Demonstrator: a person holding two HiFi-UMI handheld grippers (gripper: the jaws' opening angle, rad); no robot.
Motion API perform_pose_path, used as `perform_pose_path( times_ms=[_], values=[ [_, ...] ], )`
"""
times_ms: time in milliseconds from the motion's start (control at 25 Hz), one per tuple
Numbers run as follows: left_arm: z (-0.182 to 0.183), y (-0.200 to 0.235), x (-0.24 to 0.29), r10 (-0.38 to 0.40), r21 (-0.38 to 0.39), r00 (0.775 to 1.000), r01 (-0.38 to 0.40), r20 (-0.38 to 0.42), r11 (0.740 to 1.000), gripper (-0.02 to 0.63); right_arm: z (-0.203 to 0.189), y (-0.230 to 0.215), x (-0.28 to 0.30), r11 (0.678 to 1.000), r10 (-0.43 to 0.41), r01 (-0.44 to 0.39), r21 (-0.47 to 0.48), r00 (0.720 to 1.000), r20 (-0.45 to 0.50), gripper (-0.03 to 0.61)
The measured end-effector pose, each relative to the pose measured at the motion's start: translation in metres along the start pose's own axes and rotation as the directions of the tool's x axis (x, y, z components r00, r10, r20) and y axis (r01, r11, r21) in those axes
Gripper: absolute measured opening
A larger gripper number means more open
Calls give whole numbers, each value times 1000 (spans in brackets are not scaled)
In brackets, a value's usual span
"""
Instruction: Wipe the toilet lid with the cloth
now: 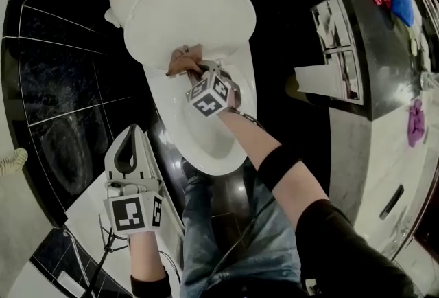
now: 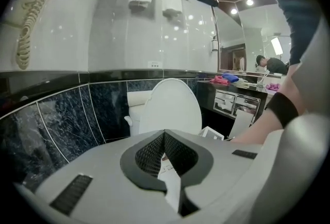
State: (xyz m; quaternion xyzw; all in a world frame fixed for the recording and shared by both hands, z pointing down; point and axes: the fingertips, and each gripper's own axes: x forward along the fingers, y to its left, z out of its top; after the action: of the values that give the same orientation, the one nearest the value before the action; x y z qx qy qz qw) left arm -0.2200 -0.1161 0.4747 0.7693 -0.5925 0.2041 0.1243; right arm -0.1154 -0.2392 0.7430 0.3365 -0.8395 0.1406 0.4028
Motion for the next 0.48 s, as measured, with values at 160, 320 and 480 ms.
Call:
perform_pose_path(
  times_ms=[160, 320, 480],
  values=[
    [-17, 19, -6, 24, 22, 1000, -24, -8, 999, 0, 4, 65, 56, 991, 114, -117, -61, 993, -40, 78],
    [-43, 42, -9, 56, 20, 998, -56, -21, 998, 0, -6, 65, 101, 995, 94, -95, 1, 991, -90, 78],
    [-60, 51, -13, 71, 7, 997, -71, -38, 997, 0, -14, 53, 107, 994, 112, -110, 29, 988, -103, 83]
  ],
)
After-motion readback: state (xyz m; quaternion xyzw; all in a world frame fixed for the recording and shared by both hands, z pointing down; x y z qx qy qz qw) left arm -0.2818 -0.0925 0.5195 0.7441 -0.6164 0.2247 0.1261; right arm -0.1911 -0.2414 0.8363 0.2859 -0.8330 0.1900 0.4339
